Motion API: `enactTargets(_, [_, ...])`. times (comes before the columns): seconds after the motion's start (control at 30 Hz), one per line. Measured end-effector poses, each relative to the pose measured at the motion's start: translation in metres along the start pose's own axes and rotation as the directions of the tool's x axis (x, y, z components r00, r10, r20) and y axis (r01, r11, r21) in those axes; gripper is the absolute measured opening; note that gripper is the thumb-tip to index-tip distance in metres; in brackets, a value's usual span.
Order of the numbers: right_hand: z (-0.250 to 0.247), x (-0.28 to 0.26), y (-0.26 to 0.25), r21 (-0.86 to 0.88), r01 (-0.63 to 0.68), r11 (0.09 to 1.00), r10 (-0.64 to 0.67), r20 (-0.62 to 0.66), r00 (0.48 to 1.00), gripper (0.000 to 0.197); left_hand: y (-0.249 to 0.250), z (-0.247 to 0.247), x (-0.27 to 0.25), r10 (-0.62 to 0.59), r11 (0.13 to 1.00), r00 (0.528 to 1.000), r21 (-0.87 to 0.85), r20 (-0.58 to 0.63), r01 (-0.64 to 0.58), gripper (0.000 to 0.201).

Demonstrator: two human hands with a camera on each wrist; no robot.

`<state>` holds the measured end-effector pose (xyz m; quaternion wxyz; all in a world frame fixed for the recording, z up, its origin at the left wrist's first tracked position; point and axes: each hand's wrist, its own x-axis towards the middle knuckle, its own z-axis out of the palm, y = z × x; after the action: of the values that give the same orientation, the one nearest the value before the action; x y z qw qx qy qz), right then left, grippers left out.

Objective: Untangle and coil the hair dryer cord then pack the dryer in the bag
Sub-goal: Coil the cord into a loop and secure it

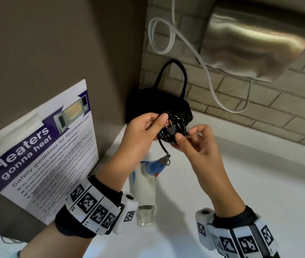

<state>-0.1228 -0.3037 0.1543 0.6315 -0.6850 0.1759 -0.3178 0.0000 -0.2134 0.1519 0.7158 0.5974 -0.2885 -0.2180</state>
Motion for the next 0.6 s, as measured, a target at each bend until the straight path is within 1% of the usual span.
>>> enactTargets(0.07, [-0.0003,-0.0023,-0.0002,0.005,0.024,1.0,-0.024,0.055,0.998,0.028,-0.0007,-0.0011,0.0017,-0.025,0.999,1.0,-0.037,-0.01,0.024,0.02])
enactTargets(0.13, [0.0,-0.0041,-0.0024,-0.038,0.077,0.996,-0.072,0.113,0.991,0.036,-0.0008,-0.0022,0.0035,-0.081,0.99,0.997,-0.111,0.009,0.082,0.02])
enactTargets(0.2, [0.0011,-0.0032,-0.0031,-0.137,0.155,0.978,-0.131,0.172,0.976,0.034,-0.0014,-0.0023,0.0038,-0.126,0.979,0.991,-0.157,0.051,0.133,0.021])
enactTargets(0.23, [0.0011,-0.002,-0.0019,-0.183,0.183,0.966,-0.15,0.182,0.972,0.034,-0.0018,-0.0016,0.0032,-0.14,0.975,0.988,-0.165,0.068,0.149,0.023])
enactTargets(0.37, [0.0012,0.0003,0.0028,-0.39,0.22,0.894,-0.154,0.194,0.969,0.042,-0.0041,0.0001,0.0004,-0.166,0.976,0.983,-0.129,0.085,0.176,0.03])
enactTargets(0.47, [0.0026,-0.0003,0.0047,-0.475,0.243,0.846,-0.165,0.199,0.966,0.042,-0.0031,-0.0014,0.0001,-0.219,0.96,0.965,-0.144,0.143,0.239,0.029])
enactTargets(0.53, [0.0052,0.001,0.0038,-0.525,0.261,0.81,-0.207,0.16,0.965,0.046,-0.0028,-0.0005,-0.001,-0.243,0.942,0.951,-0.189,0.192,0.279,0.027])
enactTargets(0.6, [0.0088,0.0028,0.0048,-0.599,0.323,0.733,-0.298,0.145,0.944,0.045,-0.0037,0.0018,-0.0028,-0.266,0.927,0.942,-0.215,0.203,0.308,0.025])
